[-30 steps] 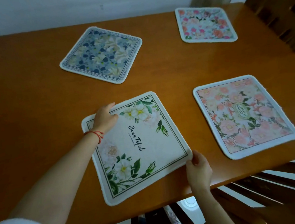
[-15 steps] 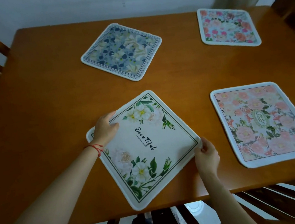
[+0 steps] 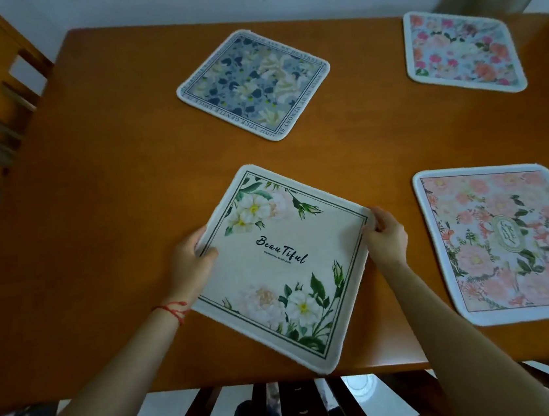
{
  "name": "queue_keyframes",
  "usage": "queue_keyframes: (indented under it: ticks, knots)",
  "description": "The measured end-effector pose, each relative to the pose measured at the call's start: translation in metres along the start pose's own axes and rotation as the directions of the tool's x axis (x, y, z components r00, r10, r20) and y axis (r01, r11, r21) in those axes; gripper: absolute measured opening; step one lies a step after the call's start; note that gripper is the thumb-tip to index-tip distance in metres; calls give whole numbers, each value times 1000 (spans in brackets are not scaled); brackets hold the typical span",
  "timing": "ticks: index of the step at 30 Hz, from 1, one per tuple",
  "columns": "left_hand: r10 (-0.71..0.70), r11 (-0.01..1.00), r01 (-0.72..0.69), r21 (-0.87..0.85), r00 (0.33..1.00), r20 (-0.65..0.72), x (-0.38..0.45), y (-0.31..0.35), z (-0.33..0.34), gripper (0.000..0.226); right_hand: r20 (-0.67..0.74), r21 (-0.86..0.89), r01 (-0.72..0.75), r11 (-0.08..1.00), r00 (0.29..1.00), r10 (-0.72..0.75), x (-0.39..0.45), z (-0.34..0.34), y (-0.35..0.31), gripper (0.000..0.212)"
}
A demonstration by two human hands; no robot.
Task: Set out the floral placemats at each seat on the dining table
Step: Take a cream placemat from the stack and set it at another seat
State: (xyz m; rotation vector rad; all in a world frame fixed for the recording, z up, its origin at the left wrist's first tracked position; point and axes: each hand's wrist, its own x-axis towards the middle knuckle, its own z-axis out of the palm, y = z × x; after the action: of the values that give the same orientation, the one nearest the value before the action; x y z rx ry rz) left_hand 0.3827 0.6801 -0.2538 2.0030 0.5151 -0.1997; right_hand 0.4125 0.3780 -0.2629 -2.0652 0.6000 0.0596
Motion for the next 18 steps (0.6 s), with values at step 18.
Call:
queue_keyframes:
  ticks: [18]
  knots:
    - [-28,1000,28,10,998,-50,-14,7,3,48,-49,155,113,981,993,-107,-54,12,29,19]
